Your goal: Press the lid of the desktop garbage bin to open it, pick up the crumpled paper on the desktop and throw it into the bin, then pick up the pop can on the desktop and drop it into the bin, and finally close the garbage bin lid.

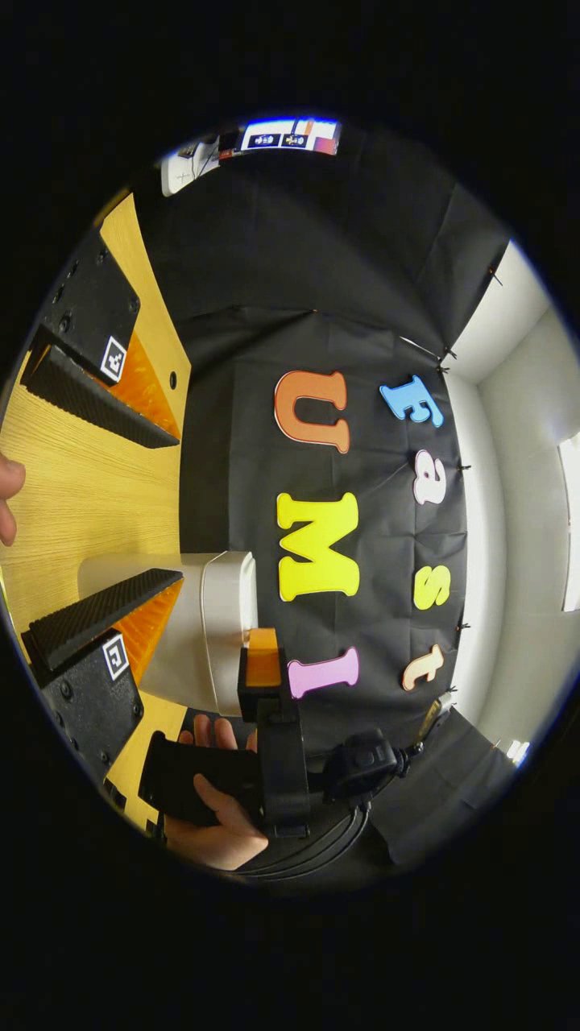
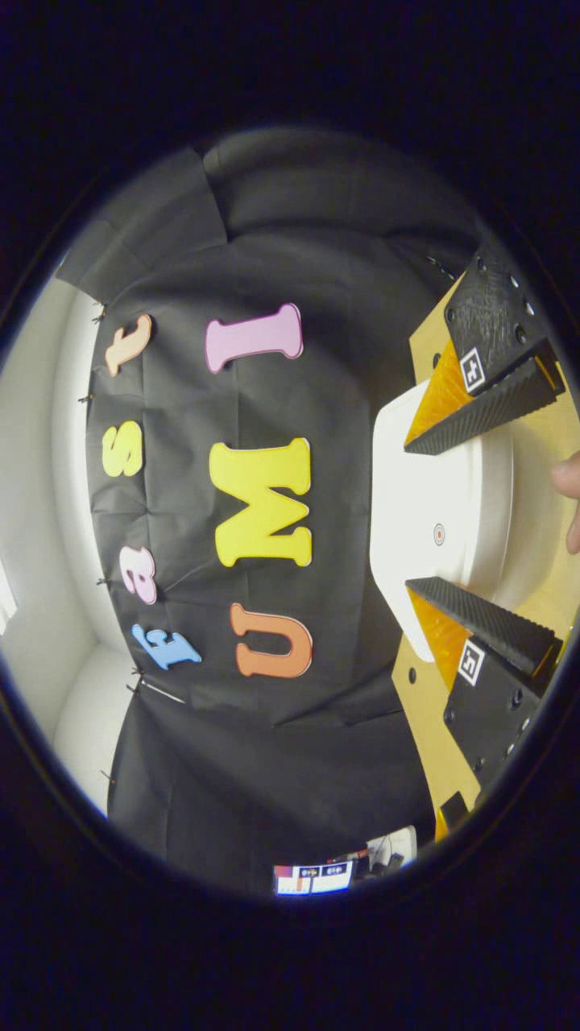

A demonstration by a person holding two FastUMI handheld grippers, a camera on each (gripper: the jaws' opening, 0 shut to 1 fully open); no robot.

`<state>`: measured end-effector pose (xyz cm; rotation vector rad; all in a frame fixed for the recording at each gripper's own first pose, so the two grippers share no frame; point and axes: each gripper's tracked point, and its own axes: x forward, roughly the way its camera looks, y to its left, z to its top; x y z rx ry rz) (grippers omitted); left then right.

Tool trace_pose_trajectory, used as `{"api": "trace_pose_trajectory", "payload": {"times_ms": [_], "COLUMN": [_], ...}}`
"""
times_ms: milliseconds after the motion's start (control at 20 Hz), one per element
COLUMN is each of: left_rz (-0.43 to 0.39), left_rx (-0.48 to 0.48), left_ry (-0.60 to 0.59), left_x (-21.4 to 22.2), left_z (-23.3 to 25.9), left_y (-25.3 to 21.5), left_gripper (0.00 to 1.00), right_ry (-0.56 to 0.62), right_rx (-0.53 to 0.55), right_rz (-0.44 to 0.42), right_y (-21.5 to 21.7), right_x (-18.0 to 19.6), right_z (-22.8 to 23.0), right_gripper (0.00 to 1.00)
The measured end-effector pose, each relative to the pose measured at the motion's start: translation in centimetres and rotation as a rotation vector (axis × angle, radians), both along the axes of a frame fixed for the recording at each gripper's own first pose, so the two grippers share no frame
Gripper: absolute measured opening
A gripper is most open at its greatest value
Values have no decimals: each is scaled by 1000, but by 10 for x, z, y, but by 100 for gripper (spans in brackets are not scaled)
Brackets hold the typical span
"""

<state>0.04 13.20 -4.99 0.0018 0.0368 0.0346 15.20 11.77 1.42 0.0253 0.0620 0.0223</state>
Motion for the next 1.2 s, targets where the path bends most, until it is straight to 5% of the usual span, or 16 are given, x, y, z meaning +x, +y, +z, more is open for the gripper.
{"api": "trace_pose_trajectory", "payload": {"times_ms": [300, 500, 1200], "left_rz": [-37, -38, -65], "left_rx": [-68, -24, 7], "left_ry": [3, -38, -47], "left_x": [5, 10, 9], "left_z": [3, 43, 61], "left_y": [-42, -60, -115], "left_gripper": [97, 97, 96], "right_ry": [-93, -175, -255], "right_rx": [-65, -74, -47], "right_rz": [-27, -37, -111], "right_y": [-64, -89, -147], "right_x": [-55, -96, -147], "right_z": [11, 26, 16], "right_gripper": [96, 94, 94]}}
